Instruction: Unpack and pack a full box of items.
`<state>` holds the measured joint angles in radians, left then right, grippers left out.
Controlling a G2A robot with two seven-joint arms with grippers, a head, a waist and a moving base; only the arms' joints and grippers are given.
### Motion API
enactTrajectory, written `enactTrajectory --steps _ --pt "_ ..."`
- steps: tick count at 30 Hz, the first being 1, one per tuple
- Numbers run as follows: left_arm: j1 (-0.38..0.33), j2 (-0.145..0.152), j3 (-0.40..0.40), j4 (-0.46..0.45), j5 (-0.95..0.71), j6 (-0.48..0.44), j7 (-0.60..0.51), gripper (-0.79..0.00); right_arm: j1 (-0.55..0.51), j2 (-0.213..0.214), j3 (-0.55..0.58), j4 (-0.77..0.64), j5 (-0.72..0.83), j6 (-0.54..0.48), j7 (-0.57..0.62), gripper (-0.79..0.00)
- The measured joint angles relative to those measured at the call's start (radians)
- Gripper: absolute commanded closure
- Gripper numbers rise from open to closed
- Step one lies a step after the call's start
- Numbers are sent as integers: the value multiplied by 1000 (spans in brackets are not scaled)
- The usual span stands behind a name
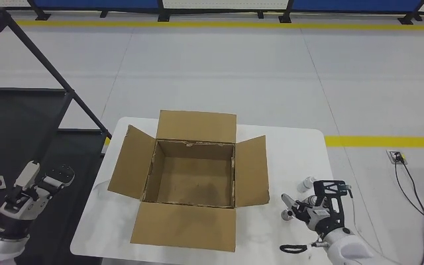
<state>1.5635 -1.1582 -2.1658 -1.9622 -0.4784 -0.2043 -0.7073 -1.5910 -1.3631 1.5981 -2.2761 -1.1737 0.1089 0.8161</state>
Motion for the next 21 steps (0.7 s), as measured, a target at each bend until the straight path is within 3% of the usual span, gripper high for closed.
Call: enactTrajectory --steps 5,10,15,21 --pt "0 0 0 0 0 0 0 -785 -3 0 0 3 -13 -1 -21 -785" --pt "0 0 0 0 0 0 0 -785 33 2 -10 70 -152 78 -57 -785" --pt "0 0 0 0 0 0 0 -785 187 5 -39 220 -249 91 54 -785" --pt "0 0 0 0 0 0 0 -785 375 9 -27 435 -186 24 168 -785"
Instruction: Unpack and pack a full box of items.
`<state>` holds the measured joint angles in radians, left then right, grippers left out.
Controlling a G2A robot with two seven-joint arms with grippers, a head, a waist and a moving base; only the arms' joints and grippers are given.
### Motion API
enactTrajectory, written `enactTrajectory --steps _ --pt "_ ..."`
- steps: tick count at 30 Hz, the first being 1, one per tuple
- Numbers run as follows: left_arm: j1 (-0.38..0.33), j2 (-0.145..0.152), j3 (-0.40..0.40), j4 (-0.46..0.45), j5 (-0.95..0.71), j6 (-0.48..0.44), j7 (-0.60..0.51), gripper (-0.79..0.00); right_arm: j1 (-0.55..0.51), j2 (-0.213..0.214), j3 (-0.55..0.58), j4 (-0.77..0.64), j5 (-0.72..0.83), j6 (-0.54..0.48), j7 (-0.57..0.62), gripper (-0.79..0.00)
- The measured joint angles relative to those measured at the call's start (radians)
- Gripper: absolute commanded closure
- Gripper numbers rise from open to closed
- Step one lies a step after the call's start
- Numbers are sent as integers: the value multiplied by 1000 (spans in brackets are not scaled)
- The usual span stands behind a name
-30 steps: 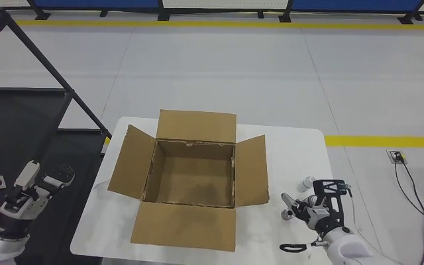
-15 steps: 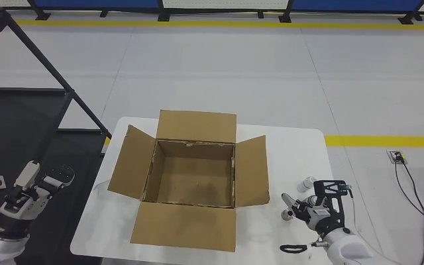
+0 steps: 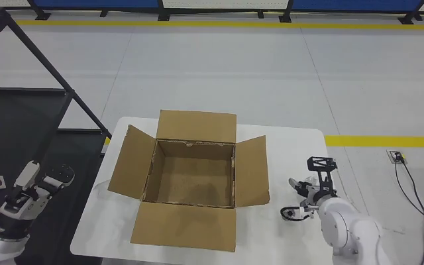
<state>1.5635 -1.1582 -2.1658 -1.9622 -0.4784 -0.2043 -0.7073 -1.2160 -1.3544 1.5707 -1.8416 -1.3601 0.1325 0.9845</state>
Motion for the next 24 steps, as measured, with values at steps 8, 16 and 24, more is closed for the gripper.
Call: enactTrajectory --steps 8,16,24 --pt "0 0 0 0 0 0 0 -785 13 9 57 9 92 -71 10 -785" --pt "0 0 0 0 0 0 0 -785 -280 23 160 -323 200 -235 -27 -785" --pt "0 0 0 0 0 0 0 -785 -447 31 107 -353 157 -326 -55 -785"
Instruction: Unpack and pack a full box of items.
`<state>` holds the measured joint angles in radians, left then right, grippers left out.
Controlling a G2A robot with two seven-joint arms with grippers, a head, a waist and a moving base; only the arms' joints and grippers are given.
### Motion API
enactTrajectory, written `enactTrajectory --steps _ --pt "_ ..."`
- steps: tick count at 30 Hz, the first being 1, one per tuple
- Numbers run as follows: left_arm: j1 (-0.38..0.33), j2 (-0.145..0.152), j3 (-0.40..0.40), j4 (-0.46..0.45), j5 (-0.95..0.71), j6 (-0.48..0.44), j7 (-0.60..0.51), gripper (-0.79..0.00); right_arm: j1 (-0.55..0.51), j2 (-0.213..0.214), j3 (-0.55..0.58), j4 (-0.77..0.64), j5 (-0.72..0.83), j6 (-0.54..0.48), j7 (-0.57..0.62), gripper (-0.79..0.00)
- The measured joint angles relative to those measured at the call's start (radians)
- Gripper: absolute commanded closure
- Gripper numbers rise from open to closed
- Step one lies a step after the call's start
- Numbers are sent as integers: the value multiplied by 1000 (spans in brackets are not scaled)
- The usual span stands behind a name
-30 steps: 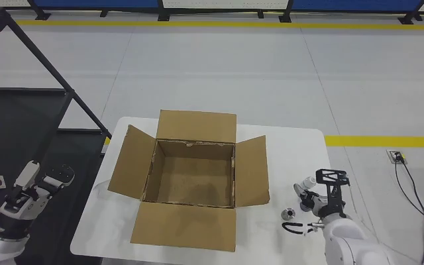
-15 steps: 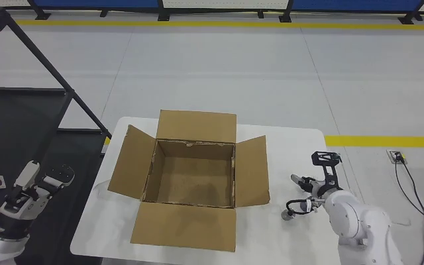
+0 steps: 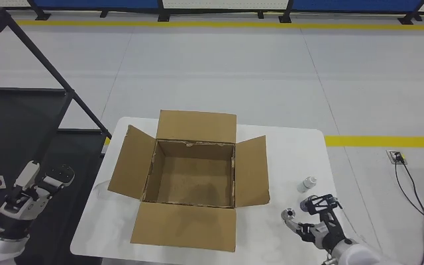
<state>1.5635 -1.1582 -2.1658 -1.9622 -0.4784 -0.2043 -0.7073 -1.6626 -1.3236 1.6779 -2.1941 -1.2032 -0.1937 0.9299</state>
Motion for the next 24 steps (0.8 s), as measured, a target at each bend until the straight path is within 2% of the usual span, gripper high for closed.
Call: enactTrajectory --steps 5,10,19,24 --pt "0 0 0 0 0 0 0 -785 62 0 -61 145 -51 62 1 -785" --pt "0 0 0 0 0 0 0 -785 145 -1 -79 288 8 78 -18 -785" --pt "0 0 0 0 0 0 0 -785 203 4 -104 389 38 70 -32 -785" --pt "0 0 0 0 0 0 0 -785 226 7 -122 418 44 75 -34 -653"
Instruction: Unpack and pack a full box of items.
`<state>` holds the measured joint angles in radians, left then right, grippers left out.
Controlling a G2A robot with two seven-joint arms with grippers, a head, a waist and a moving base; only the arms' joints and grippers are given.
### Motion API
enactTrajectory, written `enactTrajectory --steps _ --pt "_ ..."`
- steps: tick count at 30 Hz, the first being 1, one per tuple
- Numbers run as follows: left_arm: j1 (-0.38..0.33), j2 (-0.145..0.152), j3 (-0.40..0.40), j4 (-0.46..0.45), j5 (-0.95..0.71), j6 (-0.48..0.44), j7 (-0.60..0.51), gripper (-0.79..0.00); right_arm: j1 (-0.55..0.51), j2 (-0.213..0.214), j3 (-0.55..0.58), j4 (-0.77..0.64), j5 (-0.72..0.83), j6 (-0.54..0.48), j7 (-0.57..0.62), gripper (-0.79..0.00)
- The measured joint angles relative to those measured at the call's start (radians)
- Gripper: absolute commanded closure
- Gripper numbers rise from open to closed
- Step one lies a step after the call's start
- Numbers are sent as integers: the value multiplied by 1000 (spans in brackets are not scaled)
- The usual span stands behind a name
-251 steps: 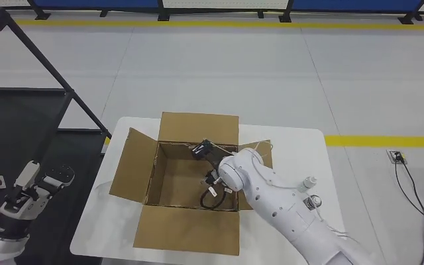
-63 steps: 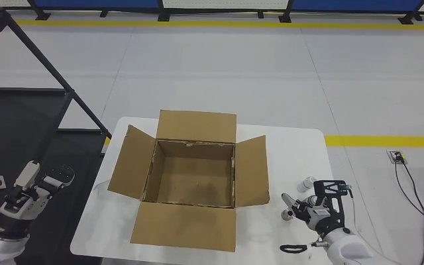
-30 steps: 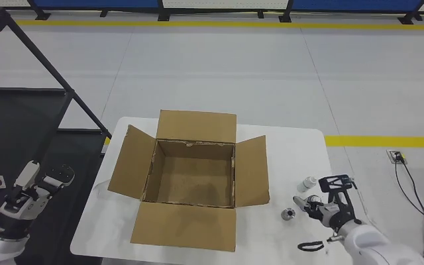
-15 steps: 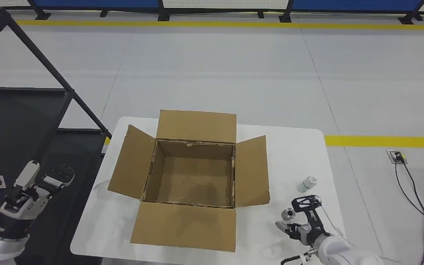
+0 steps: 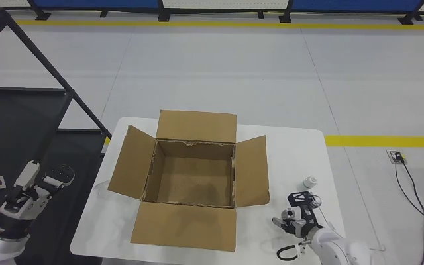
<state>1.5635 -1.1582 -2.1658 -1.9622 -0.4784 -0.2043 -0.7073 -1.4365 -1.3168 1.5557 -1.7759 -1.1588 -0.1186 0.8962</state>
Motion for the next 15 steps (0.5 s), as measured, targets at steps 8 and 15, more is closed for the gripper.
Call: enactTrajectory --steps 8,15 --pt "0 0 0 0 0 0 0 -785 34 3 -12 32 8 36 -6 -372" --pt "0 0 0 0 0 0 0 -785 51 6 -27 33 -5 68 4 -34"
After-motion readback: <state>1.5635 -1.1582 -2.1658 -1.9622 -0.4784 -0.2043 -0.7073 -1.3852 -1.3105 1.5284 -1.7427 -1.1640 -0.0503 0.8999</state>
